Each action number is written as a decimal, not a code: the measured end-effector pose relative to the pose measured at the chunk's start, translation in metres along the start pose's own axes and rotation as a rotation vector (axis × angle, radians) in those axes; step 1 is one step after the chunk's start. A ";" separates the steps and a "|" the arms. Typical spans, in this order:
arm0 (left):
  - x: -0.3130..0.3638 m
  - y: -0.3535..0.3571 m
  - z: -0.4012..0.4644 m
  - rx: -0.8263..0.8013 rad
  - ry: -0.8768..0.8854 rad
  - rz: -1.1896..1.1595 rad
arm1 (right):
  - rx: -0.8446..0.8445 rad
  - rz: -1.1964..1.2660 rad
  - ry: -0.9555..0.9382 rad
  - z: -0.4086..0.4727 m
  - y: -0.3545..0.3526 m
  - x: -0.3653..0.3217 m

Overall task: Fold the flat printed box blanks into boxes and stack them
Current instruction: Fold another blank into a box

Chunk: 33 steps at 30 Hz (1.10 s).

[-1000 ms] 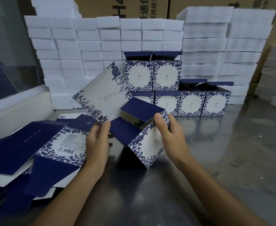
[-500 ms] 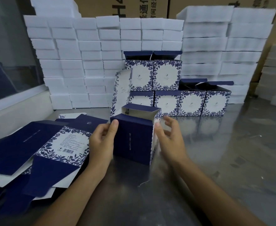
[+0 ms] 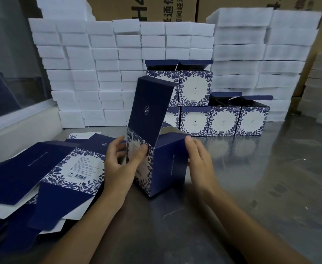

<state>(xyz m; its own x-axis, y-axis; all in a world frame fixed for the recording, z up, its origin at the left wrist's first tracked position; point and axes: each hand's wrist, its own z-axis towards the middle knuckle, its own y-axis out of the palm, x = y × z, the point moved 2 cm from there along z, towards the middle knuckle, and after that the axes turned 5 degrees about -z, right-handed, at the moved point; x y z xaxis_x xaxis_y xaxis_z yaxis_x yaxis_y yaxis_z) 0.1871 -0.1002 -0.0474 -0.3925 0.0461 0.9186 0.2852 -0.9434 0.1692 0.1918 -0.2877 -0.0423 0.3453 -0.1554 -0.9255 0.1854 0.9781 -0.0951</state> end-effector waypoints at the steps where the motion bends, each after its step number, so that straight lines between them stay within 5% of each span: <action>1: -0.001 0.001 -0.001 -0.038 0.005 -0.009 | -0.020 -0.014 0.009 0.001 0.001 0.003; 5: -0.004 0.008 -0.003 -0.116 0.004 -0.078 | -0.043 -0.084 0.027 0.003 0.006 0.012; 15: 0.005 0.001 0.003 0.001 -0.053 -0.134 | 0.037 -0.109 -0.061 0.006 0.000 -0.005; 23: 0.002 0.002 0.008 -0.037 -0.156 -0.148 | -0.233 0.200 -0.007 -0.016 0.007 -0.029; 33: 0.008 0.009 0.004 -0.196 -0.316 -0.291 | -0.191 0.135 0.049 -0.004 0.003 -0.016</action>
<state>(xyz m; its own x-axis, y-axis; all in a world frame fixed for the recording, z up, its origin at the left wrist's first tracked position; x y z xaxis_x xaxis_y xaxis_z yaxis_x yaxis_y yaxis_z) 0.1896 -0.1067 -0.0369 -0.1373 0.3866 0.9120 0.0203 -0.9194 0.3928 0.1832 -0.2818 -0.0290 0.3089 -0.0191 -0.9509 -0.0382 0.9987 -0.0325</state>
